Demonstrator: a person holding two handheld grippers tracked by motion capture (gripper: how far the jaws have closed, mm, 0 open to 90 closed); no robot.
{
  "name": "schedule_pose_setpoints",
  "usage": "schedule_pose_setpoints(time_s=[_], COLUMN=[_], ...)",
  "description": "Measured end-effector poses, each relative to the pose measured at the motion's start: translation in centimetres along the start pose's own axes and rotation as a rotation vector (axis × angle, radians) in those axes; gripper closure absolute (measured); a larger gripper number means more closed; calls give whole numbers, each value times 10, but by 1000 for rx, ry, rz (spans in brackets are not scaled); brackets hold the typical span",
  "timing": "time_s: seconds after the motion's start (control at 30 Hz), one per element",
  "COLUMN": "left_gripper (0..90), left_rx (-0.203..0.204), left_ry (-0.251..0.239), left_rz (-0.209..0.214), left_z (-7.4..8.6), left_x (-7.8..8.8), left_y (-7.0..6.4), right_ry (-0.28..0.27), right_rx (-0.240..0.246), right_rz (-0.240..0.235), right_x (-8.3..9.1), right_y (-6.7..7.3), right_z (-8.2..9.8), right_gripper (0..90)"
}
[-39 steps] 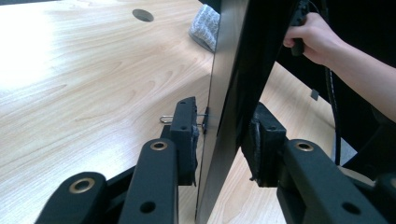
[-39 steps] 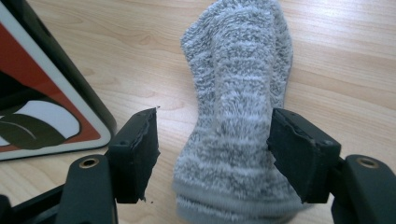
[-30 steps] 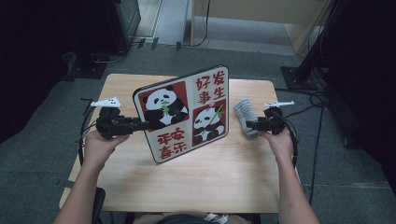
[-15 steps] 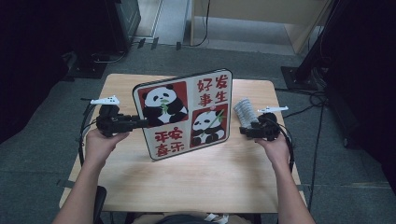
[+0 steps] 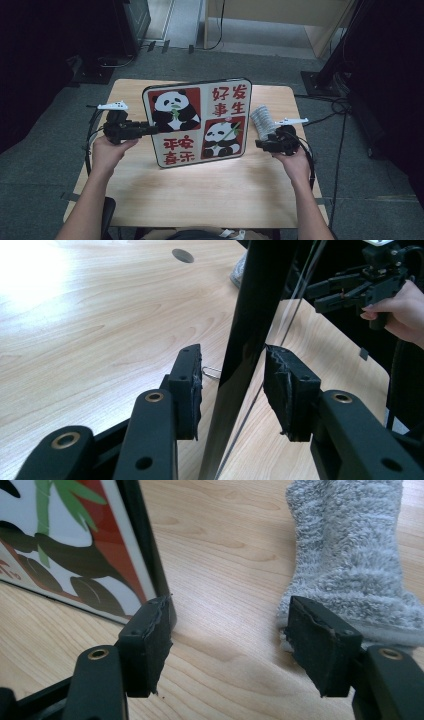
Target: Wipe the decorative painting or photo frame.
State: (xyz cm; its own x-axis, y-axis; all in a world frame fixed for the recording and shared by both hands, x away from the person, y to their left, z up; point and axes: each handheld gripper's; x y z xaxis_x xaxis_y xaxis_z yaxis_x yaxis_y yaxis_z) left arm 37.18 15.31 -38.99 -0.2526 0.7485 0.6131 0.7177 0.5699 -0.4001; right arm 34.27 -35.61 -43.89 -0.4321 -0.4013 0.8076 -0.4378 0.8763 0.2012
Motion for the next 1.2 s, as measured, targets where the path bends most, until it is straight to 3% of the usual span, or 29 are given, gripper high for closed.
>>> schedule_pose_setpoints(time_s=[0.57, 0.87, 1.03, 1.2], left_gripper=[581, 543, 488, 454], left_rx=[10, 3, 6, 48], left_ry=[4, 9, 12, -6], left_rz=[-19, -6, -2, -32], left_z=[0, 1, 7, 17], left_x=[-2, 5, 16, 31], left_y=[4, 4, 12, 27], right_ry=[-10, -11, -15, -15], right_rx=[-1, -2, -15, -17], right_rz=[18, 11, 11, 17], right_x=[1, -4, -1, -1], right_y=[-6, -10, -12, -15], right_z=[-1, -1, -1, 1], right_gripper=[345, 346, 346, 346])
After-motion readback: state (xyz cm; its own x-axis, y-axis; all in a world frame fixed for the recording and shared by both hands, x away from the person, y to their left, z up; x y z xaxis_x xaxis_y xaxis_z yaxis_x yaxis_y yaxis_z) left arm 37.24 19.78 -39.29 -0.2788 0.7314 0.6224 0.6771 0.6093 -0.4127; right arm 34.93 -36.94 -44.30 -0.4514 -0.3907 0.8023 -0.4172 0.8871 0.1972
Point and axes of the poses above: each handheld gripper's, and its own axes: x roughly backward along the jaws, z roughly out of its underside, y roughly to its left, and after that the axes turned 8 degrees about y, right-handed
